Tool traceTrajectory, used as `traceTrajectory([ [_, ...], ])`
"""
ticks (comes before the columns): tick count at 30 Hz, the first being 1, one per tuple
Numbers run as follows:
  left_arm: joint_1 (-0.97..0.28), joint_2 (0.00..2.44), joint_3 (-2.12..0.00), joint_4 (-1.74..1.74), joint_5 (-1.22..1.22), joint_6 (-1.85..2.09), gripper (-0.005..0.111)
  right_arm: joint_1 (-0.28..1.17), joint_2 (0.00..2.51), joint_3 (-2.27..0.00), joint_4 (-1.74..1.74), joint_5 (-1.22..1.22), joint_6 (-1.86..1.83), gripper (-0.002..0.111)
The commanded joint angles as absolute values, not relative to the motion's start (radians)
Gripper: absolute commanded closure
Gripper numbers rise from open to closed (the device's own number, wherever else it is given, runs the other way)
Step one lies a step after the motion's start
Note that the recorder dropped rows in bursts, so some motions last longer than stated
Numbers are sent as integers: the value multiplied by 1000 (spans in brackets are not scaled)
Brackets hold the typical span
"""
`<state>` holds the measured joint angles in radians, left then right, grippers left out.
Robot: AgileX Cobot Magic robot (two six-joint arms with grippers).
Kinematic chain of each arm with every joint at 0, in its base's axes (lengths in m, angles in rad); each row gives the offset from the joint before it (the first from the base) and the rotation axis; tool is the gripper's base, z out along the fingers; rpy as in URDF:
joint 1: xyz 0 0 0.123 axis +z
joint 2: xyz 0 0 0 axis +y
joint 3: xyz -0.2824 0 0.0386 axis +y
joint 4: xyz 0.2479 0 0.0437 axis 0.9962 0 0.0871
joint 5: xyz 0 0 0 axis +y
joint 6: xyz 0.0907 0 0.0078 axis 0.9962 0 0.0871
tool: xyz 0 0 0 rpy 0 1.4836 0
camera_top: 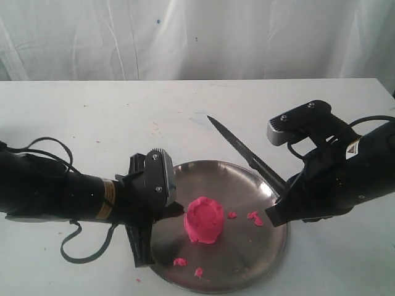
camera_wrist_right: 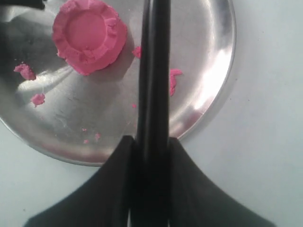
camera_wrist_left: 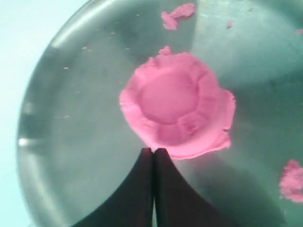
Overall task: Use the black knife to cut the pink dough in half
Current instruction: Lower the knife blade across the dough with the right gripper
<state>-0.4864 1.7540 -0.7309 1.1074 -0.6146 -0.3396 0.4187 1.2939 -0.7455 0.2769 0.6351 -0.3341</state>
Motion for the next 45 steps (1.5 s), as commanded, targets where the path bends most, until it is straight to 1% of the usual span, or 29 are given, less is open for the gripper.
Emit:
traceTrajectory([
  [1,-490,1618,-736,1102,-440,-343,107,421,1296,-749,265,675,-358,108],
  [3,-490,1554,-736,1102,-394,-343,107,424,1312,-749,287,703,-419,108],
  [6,-490,1479,-736,1102,-424,-343,107,424,1336,-749,322,710,-460,108],
  [8,-490,1450,-734,1102,-473,-387,107,424,1339,-754,326,704,-459,108],
  [11,-490,1439,-734,1115,-684,-606,107,424,1357,-754,378,728,-475,108],
  [12,-490,1441,-734,1117,-702,-616,107,424,1372,-754,394,742,-492,108],
  [14,-490,1453,-733,1119,-685,-618,107,424,1417,-756,437,765,-501,108],
  [17,-490,1501,-732,1119,-529,-618,107,424,1459,-763,463,769,-602,108],
  [18,-490,1524,-732,1119,-516,-618,107,424,1459,-767,467,766,-644,108],
  [23,-490,1563,-746,1107,-553,-606,107,424,1464,-767,473,752,-739,108],
  [28,-490,1563,-746,1102,-547,-606,107,445,1521,-767,469,750,-741,108],
  [37,-490,1605,-746,1077,-532,-606,107,465,1528,-767,398,699,-737,108],
  [45,-490,1643,-746,1072,-583,-606,107,465,1528,-766,362,693,-730,108],
])
